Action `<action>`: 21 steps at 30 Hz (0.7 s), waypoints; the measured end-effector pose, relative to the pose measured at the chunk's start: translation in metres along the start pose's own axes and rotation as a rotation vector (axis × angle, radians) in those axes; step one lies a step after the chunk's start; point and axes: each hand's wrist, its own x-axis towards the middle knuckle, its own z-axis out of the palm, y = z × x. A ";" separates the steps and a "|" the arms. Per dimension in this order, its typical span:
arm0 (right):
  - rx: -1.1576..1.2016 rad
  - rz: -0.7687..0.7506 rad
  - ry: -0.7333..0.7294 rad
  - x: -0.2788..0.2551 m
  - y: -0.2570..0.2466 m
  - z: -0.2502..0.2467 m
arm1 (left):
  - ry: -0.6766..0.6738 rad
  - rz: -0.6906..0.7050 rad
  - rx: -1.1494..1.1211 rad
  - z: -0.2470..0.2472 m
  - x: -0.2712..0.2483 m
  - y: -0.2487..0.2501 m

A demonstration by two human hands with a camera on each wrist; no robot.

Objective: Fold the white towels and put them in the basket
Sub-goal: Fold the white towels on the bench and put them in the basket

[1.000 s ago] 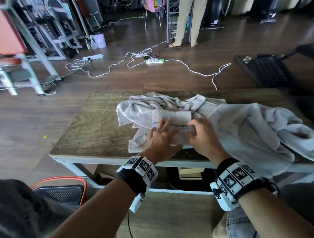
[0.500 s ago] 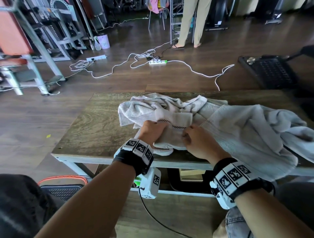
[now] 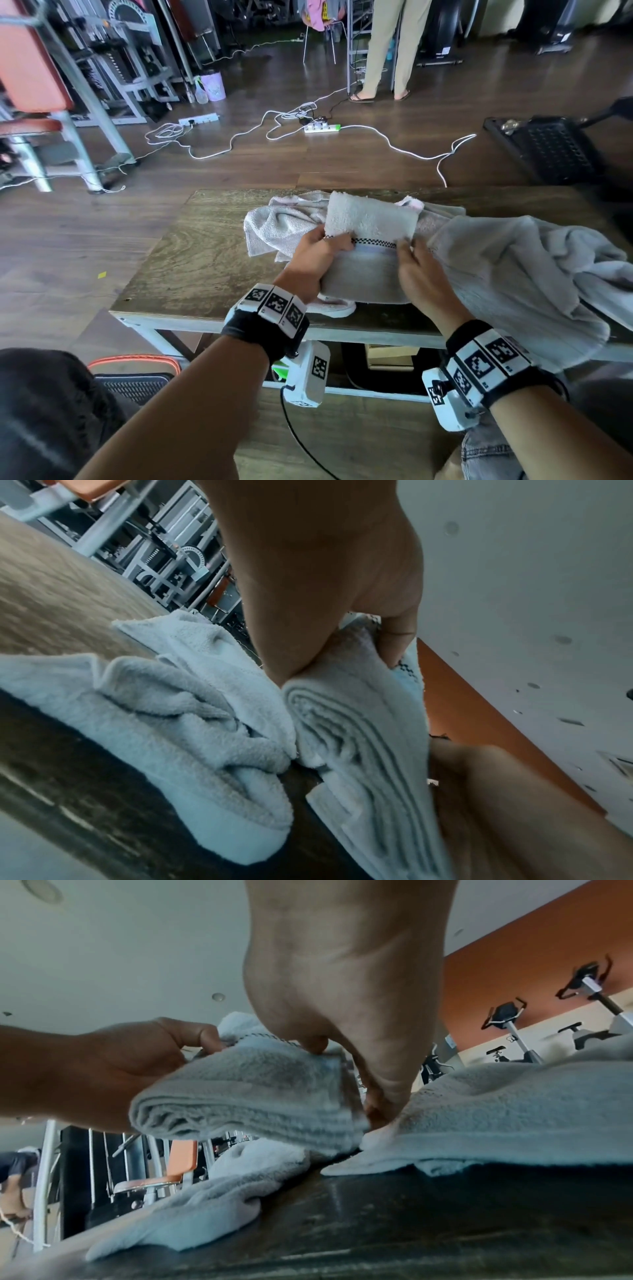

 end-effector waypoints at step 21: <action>0.113 0.018 -0.107 -0.016 -0.051 0.057 | 0.379 0.372 0.219 -0.089 -0.041 -0.016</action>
